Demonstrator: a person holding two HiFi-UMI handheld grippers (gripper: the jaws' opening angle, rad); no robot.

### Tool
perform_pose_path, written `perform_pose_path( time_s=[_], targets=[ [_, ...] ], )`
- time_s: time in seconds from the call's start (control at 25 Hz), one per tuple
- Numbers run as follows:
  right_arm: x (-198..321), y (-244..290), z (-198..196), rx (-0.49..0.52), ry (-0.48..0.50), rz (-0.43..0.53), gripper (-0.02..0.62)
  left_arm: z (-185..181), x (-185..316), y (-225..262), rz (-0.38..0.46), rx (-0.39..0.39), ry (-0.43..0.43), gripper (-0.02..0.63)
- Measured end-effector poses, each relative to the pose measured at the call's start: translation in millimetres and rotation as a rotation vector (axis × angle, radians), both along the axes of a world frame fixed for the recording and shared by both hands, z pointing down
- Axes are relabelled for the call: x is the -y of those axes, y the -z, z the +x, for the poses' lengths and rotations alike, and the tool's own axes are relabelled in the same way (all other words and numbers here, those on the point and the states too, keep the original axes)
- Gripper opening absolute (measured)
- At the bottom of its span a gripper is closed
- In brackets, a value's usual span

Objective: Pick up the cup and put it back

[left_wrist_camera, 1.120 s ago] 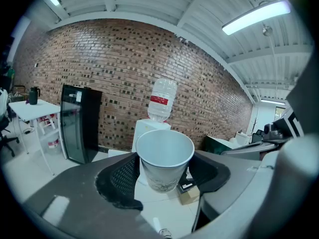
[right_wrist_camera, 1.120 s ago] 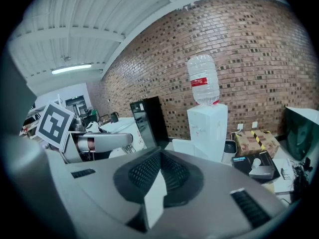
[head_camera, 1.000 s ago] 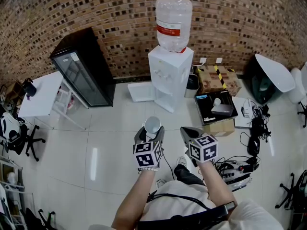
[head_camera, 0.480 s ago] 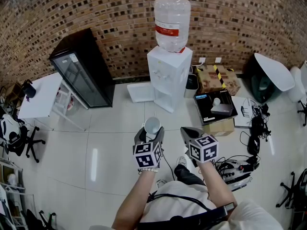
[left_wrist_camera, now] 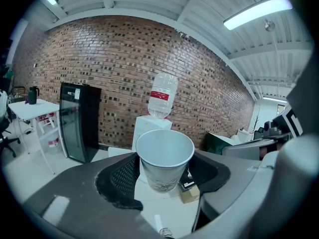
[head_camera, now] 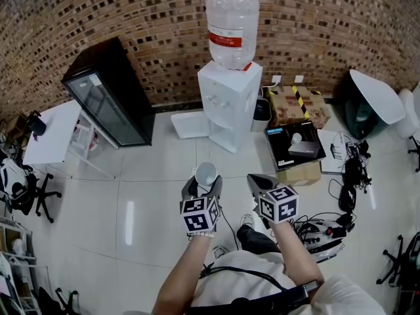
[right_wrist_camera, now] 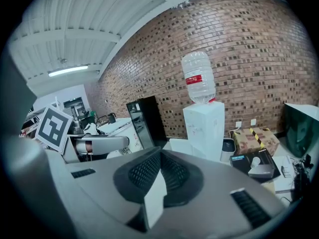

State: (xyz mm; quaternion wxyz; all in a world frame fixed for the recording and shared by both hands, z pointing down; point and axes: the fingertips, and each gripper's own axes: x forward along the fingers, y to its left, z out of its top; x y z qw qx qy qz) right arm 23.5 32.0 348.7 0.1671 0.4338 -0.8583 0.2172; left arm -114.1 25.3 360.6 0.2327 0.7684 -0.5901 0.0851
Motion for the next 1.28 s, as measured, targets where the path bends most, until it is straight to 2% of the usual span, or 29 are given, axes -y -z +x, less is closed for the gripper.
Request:
perform_pose_path(
  time_s=[0.36, 0.76, 1.08, 1.28],
  targets=[
    [66.3, -26.1, 27.2, 0.016, 0.026, -0.033, 0.011, 19.0, 64.4, -23.1, -0.028, 0.033, 0.031, 0.314],
    [147.9, -87.6, 51.5, -0.012, 0.117, -0.042, 0.011, 29.1, 146.0, -86.7, -0.061, 0.08, 0.067, 0.313],
    [196.8, -154.4, 43.3, -0.057, 0.152, -0.089, 0.011, 17.9, 201.7, -151.6, -0.104, 0.108, 0.051, 0.313],
    [242.3, -207.5, 31.0, -0.069, 0.142, -0.106, 0.011, 15.2, 251.7, -209.4, -0.126, 0.114, 0.001, 0.314]
  ],
)
